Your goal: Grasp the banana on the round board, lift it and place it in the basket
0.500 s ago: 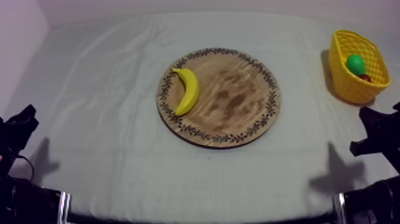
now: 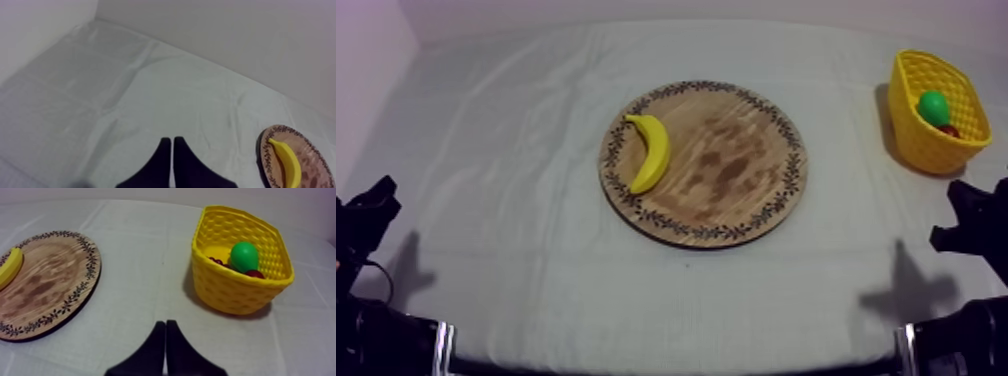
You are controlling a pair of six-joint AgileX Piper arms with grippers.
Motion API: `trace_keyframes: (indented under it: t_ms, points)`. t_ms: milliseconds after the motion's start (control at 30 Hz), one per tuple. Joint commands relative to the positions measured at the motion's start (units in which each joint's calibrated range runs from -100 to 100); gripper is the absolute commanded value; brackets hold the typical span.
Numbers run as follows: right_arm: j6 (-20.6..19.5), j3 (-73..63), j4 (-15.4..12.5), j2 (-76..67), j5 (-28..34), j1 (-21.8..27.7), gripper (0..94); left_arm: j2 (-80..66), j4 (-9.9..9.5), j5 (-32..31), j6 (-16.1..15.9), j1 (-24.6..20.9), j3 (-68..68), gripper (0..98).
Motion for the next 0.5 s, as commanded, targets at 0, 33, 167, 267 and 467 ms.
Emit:
trace_keyframes:
  t_ms: [0, 33, 167, 267, 467]
  points:
    - [0.73, -0.1, 0.07, -0.02, 0.06, -0.1, 0.9, 0.03, 0.01, -0.02, 0.01, -0.02, 0.04, 0.1]
    - [1.46, -0.24, -0.16, -0.02, 0.81, -0.26, 1.0, 0.03, 0.01, -0.02, 0.01, -0.02, 0.04, 0.1]
    - [2.91, -1.62, -0.68, 1.53, 1.36, -2.14, 1.9, 0.03, 0.01, -0.02, -0.03, -0.02, 0.04, 0.1]
    - [2.77, -5.64, -1.21, 7.58, -1.01, -3.87, 2.4, 0.03, 0.01, -0.02, -0.04, -0.02, 0.04, 0.1]
    - [-0.59, -26.15, -1.98, 20.16, 2.02, -10.92, 2.7, 0.03, 0.01, -0.02, -0.04, -0.02, 0.04, 0.1]
